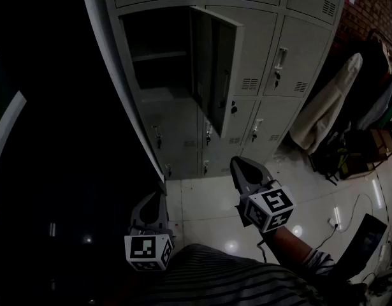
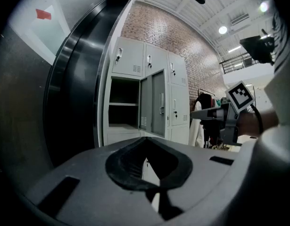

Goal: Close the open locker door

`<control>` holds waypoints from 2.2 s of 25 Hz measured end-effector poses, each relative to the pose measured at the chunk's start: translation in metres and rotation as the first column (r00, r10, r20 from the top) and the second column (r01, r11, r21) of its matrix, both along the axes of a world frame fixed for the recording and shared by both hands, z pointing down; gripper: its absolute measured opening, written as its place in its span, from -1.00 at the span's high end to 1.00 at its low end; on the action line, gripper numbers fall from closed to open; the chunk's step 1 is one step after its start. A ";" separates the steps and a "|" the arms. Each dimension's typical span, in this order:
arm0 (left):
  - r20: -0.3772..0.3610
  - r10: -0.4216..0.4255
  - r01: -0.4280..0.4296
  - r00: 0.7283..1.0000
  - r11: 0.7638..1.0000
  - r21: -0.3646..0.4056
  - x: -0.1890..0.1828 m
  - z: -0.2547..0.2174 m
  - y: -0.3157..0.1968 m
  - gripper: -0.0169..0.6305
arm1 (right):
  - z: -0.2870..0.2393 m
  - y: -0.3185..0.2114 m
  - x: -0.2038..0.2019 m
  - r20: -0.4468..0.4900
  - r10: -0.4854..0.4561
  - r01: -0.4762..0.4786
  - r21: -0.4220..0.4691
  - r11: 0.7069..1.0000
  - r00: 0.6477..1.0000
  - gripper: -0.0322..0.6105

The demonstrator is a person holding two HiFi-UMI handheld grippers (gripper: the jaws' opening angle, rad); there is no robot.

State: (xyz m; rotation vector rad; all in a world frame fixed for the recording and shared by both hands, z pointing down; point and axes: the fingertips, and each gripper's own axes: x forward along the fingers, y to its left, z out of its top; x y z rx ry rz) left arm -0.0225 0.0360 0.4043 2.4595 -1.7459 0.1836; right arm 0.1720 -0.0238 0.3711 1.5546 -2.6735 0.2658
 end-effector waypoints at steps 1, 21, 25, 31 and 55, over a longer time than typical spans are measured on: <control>-0.002 -0.008 0.008 1.000 1.000 0.001 -0.002 -0.001 -0.006 0.94 | -0.002 -0.004 0.002 0.000 0.007 -0.007 0.006 1.000 1.000 0.89; -0.013 0.141 -0.141 0.990 0.990 -0.009 -0.034 0.004 -0.170 0.94 | 0.011 -0.132 0.023 -0.004 0.186 -0.186 0.026 0.982 0.982 0.51; -0.012 0.197 -0.197 0.980 0.980 -0.024 -0.036 0.008 -0.193 0.94 | 0.018 -0.149 0.033 -0.026 0.238 -0.236 0.042 0.971 0.971 0.47; -0.026 0.213 -0.214 0.977 0.976 -0.036 -0.029 0.011 -0.206 0.94 | 0.020 -0.157 0.030 -0.059 0.181 -0.179 0.049 0.983 0.982 0.73; -0.011 -0.055 0.054 0.998 0.995 -0.086 -0.102 0.015 -0.169 0.94 | 0.012 -0.171 -0.192 -0.079 -0.384 0.388 0.051 0.920 0.920 0.89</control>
